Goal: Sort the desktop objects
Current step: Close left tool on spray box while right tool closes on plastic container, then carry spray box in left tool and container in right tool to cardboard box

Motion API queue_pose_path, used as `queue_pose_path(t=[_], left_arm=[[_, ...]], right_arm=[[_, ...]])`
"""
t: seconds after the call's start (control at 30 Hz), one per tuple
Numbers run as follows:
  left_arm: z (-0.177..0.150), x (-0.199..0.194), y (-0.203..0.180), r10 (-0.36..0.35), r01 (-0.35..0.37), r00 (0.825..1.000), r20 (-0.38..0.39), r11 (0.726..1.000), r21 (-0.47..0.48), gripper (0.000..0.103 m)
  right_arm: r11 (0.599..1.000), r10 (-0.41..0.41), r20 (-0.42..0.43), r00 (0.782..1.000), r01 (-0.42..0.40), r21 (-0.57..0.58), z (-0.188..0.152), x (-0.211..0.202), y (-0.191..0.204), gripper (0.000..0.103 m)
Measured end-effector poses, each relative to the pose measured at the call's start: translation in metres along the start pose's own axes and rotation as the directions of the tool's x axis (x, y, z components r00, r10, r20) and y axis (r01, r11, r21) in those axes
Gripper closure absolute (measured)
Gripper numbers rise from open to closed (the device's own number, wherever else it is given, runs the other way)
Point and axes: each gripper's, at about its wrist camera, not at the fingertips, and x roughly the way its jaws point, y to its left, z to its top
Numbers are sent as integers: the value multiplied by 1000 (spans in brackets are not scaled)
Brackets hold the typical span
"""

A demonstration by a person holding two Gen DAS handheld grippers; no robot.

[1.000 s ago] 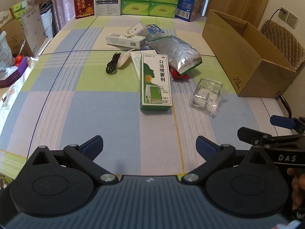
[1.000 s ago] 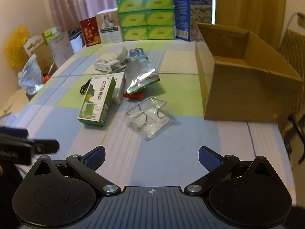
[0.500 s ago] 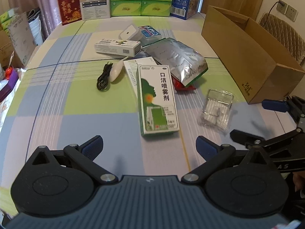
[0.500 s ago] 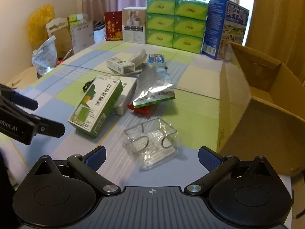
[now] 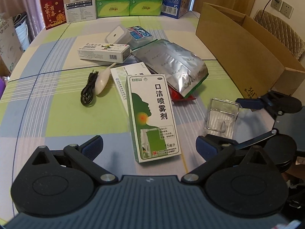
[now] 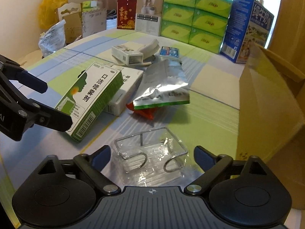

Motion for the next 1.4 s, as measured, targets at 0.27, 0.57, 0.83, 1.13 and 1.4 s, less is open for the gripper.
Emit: queue_pose_path(t=[0.27, 0.57, 0.83, 1.13, 1.4], left_arm=[[1, 15, -6, -21, 21, 1000, 18, 1000, 10, 2], [4, 29, -22, 112, -121, 990, 90, 987, 104, 22], [-5, 21, -28, 169, -179, 980, 102, 978, 102, 52], [-21, -15, -32, 119, -125, 989, 85, 990, 66, 53], [-30, -52, -48, 62, -65, 994, 90, 997, 37, 53]], right_arm=[[999, -21, 20, 1000, 20, 49, -5, -1, -2, 38], [985, -85, 5, 996, 83, 154, -19, -22, -1, 38], [979, -86, 16, 996, 82, 184, -21, -39, 3, 38], [969, -104, 41, 994, 92, 231, -24, -75, 9, 38], [949, -151, 66, 986, 126, 291, -27, -114, 7, 38]])
